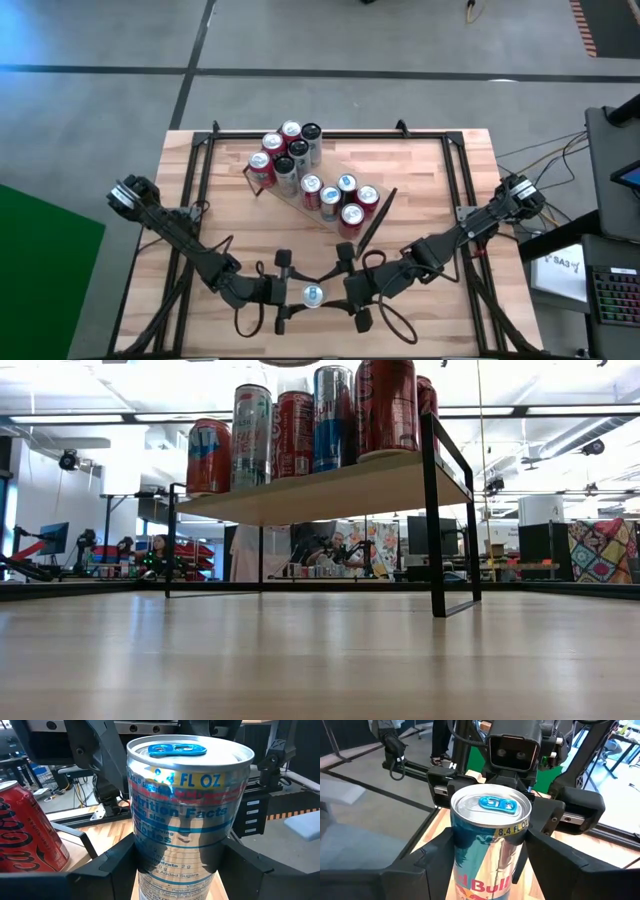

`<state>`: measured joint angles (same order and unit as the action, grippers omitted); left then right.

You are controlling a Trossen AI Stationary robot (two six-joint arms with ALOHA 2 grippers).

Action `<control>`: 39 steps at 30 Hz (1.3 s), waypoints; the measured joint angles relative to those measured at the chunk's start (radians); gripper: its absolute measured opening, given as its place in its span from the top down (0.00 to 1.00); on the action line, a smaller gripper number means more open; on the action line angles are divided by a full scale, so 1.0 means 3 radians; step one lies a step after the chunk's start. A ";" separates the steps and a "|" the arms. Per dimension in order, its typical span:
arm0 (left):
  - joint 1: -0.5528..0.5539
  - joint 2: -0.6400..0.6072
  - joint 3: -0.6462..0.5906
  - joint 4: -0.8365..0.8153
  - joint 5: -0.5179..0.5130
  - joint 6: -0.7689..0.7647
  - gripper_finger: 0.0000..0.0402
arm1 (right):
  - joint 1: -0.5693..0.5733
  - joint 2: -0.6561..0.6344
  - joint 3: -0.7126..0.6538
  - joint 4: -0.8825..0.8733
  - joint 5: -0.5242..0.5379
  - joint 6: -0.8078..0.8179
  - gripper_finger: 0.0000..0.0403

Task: Place canned beverage on shelf
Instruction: Put the silver/blue soda can on the shelf, align with the other silver/blue soda cans

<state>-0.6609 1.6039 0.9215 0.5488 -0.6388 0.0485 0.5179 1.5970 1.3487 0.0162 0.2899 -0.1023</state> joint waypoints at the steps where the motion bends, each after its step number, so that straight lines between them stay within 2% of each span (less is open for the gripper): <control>1: 0.0000 0.0000 0.0000 0.0000 0.0000 0.0001 0.47 | 0.0000 0.0000 0.0000 0.0000 0.0000 0.0003 0.45; 6: 0.0001 0.0000 0.0000 0.0004 0.0000 0.0029 0.47 | 0.0001 0.0000 0.0001 -0.0018 0.0020 0.0119 0.45; 11: 0.0009 0.0000 0.0000 0.0013 -0.0031 0.0036 0.47 | 0.0000 0.0000 0.0003 -0.0044 0.0019 0.0299 0.36; 17: 0.0044 0.0000 0.0000 0.0027 -0.0042 0.0045 0.47 | -0.0018 0.0028 0.0001 -0.0004 -0.0005 0.0237 0.27; 23: 0.0081 0.0000 0.0000 0.0046 -0.0046 0.0047 0.47 | -0.0053 0.0027 0.0001 0.0073 -0.0022 0.0084 0.23; 32: 0.0106 0.0000 0.0000 0.0088 -0.0046 0.0070 0.47 | -0.0153 0.0038 0.0000 0.0156 -0.0072 -0.0037 0.29; 38: 0.0106 0.0000 0.0000 0.0096 -0.0025 0.0075 0.42 | -0.0163 0.0038 0.0000 0.0195 -0.0095 0.0045 0.46; 39: 0.0106 0.0000 0.0000 0.0100 -0.0022 0.0075 0.41 | -0.0164 0.0038 0.0000 0.0195 -0.0096 0.0065 0.47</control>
<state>-0.6292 1.6039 0.9215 0.5789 -0.6454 0.0711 0.4686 1.6085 1.3487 0.0746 0.2611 -0.0828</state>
